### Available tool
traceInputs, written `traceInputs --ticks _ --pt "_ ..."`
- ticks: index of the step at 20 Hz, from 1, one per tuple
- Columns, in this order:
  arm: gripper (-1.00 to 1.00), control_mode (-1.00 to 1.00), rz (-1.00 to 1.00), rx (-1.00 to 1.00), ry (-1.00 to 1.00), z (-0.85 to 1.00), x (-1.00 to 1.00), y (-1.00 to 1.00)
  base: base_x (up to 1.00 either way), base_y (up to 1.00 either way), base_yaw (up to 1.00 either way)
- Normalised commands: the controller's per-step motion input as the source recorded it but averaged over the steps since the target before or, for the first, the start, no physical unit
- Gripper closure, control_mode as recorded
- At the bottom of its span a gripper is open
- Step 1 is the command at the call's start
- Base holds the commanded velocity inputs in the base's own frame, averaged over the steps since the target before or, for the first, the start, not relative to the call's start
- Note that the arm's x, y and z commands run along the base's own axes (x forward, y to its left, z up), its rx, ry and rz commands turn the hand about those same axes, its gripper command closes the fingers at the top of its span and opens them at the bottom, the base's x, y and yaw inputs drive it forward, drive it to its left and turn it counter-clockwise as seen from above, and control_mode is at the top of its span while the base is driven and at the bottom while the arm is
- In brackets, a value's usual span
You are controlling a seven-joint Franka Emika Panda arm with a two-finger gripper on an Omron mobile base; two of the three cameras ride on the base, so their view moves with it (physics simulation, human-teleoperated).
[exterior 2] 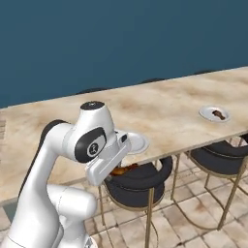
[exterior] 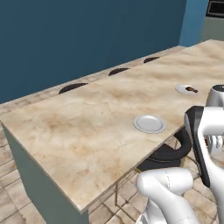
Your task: Take the chicken drumsticks from the pan and place one on each plate on the dining counter.
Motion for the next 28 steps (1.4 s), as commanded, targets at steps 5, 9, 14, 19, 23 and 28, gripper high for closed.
traceInputs --ticks 5,9,14,19,23,28 --pt "1.00 1.00 0.00 0.00 0.00 0.00 0.00 0.00 0.24 -0.52 0.52" --pt "1.00 -1.00 0.12 0.00 -0.01 -0.09 0.07 -0.10 0.18 -0.32 0.38" --pt "1.00 -1.00 0.47 0.00 -0.01 -0.40 0.45 -0.25 0.00 0.00 0.00" --pt "1.00 -1.00 0.42 0.00 0.00 -0.42 0.68 -0.07 0.00 0.00 0.00" --pt "1.00 -1.00 0.33 0.00 0.02 -0.27 0.74 0.00 0.00 0.00 0.00" --pt "1.00 -1.00 0.32 0.00 0.03 -0.11 0.80 0.00 0.00 0.00 0.00"
